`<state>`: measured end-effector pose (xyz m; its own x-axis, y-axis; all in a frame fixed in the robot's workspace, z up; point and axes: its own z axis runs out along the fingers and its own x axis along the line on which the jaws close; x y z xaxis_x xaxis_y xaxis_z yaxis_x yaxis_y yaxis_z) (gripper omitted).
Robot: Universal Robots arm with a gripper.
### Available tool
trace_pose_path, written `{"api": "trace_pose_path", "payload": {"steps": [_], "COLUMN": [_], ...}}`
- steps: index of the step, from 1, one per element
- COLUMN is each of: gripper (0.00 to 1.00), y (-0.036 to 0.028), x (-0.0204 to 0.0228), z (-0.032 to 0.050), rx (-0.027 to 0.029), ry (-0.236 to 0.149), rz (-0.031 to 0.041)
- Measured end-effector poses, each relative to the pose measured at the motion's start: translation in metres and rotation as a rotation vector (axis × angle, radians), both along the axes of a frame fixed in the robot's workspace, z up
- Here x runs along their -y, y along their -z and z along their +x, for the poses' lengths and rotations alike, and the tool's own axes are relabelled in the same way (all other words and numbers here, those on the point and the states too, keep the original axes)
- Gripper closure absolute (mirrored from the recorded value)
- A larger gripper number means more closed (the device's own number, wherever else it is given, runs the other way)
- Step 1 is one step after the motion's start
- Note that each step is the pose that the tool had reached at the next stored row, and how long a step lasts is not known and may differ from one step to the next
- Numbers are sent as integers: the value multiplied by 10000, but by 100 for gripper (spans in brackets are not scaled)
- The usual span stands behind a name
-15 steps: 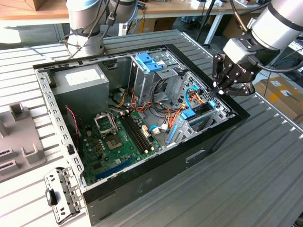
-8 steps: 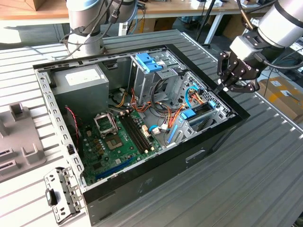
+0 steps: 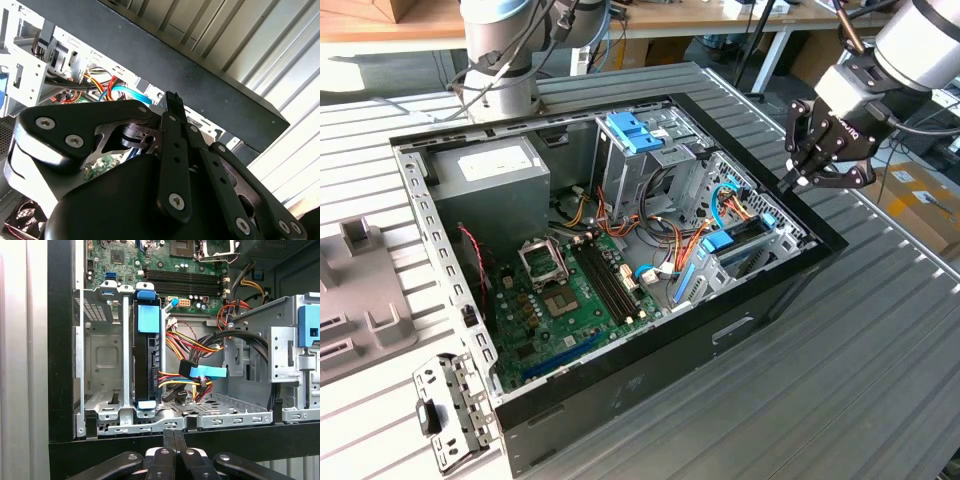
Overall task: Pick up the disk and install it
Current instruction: 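Insert the first disk wire, then insert the second disk wire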
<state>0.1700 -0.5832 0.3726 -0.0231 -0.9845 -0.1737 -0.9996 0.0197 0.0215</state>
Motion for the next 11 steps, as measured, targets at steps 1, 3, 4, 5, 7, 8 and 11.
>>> {"api": "trace_pose_path", "payload": {"steps": [1,3,4,5,7,8,11], "gripper": [89,89,89,89,89,89,89], "y": [0,0,0,0,0,0,0], "x": [0,0,0,0,0,0,0], "z": [0,0,0,0,0,0,0], "rx": [0,0,0,0,0,0,0], "ry": [0,0,0,1,0,0,1], "rz": [1,0,1,1,1,1,2]}}
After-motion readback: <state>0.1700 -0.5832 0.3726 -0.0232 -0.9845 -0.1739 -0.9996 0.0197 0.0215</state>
